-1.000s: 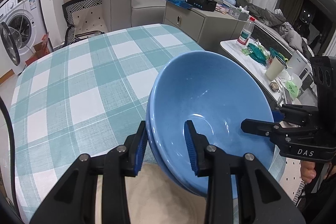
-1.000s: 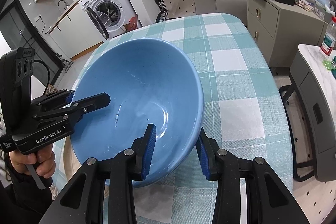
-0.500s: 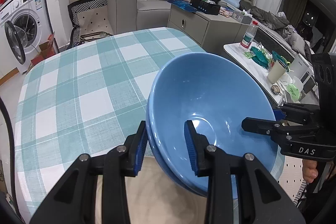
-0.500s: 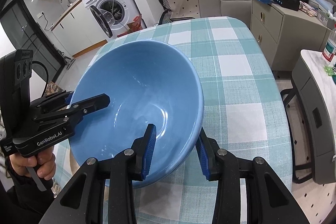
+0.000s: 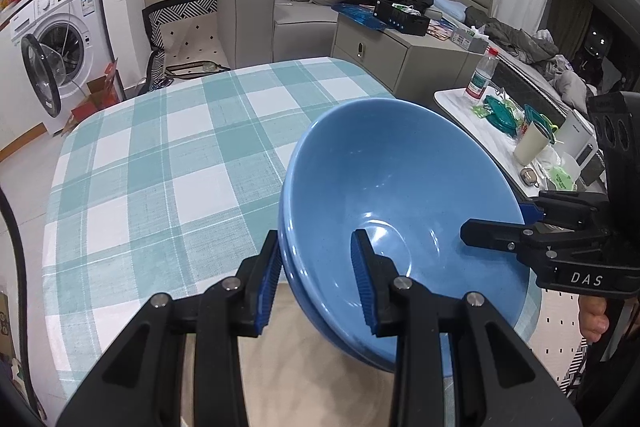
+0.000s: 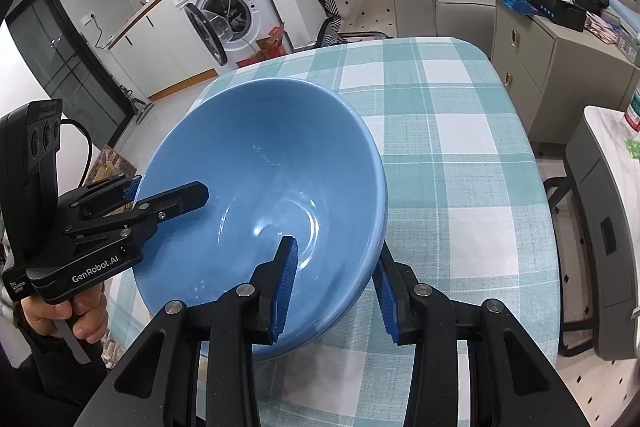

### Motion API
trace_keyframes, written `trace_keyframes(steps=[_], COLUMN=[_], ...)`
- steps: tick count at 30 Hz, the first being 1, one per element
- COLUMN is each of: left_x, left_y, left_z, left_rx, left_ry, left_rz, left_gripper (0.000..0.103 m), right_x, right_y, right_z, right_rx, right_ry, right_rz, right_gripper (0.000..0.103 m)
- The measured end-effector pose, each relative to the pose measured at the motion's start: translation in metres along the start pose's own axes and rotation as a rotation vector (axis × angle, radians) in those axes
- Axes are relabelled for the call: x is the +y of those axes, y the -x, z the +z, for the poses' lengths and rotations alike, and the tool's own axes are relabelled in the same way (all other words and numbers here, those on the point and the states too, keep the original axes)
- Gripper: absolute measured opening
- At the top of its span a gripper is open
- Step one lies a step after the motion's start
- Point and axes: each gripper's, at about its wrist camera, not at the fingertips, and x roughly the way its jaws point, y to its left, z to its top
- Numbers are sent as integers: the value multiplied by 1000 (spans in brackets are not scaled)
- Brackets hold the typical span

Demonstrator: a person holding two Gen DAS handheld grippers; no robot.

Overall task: Organize plates and bowls
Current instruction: 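Lift the nested blue bowls off the table with both grippers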

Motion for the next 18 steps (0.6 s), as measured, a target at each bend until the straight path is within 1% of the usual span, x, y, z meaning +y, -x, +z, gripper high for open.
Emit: trace_keyframes(steps=[18], left_x=[20], left_y=[26], left_z=[-17], left_rx=[-20], left_ry=[49], left_rz=[43], left_gripper=[34], right_x=[33], right_y=[-2], right_z=[5], right_rx=[18], right_ry=[67], right_rz=[41], right_gripper=[39])
